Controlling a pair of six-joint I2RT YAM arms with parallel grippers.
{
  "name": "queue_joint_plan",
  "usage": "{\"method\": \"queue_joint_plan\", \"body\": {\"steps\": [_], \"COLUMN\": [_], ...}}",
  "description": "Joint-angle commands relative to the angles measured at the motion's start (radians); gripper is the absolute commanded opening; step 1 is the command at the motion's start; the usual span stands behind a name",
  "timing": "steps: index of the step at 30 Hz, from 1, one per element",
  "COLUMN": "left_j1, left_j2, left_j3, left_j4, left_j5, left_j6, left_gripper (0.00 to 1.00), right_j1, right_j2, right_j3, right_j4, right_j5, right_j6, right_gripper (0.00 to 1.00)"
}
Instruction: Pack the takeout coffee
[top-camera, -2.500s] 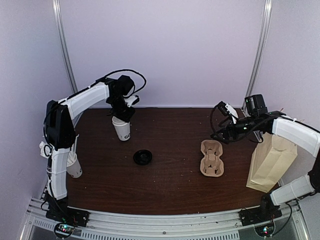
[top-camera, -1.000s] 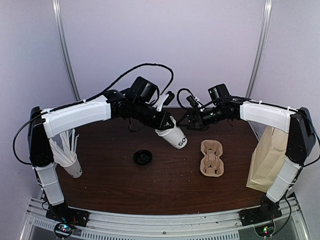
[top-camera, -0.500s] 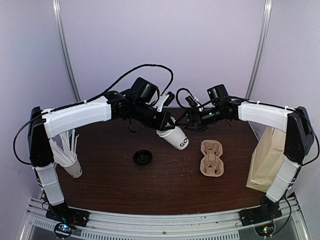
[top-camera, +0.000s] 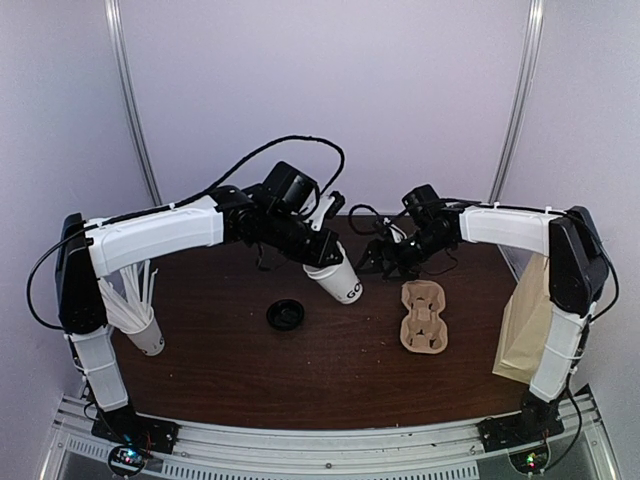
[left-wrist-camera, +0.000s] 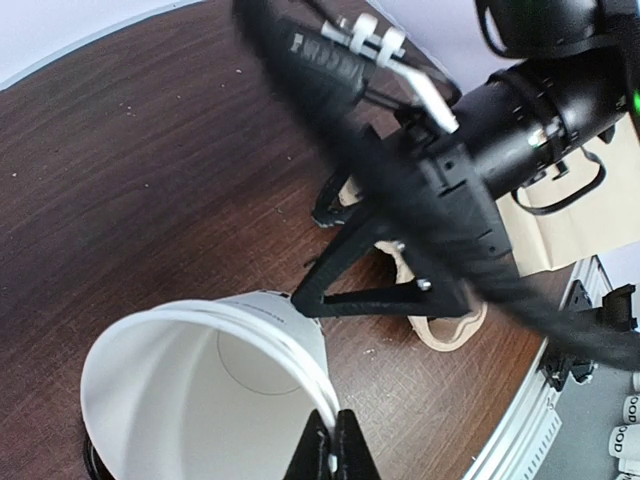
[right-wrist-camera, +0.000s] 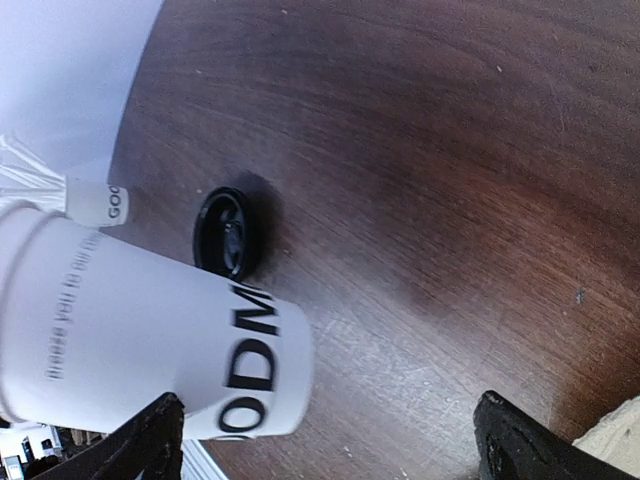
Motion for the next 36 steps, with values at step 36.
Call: {"method": "queue_joint_plan", "body": {"steps": [36], "left_j1": [-0.032], "left_j2": [-0.134], "left_j3": [0.087], "left_j4": [-0.146], "left_j5": [0.120], "left_j6": [0.093], "left_gripper": [0.00], "right_j1": [0.040], "right_j2": [-0.304], "right_j3": [0.010], "right_j4": [-0.316], "right_j5": [-0.145], "right_j6": [-1.037], "right_gripper": [1.00]}}
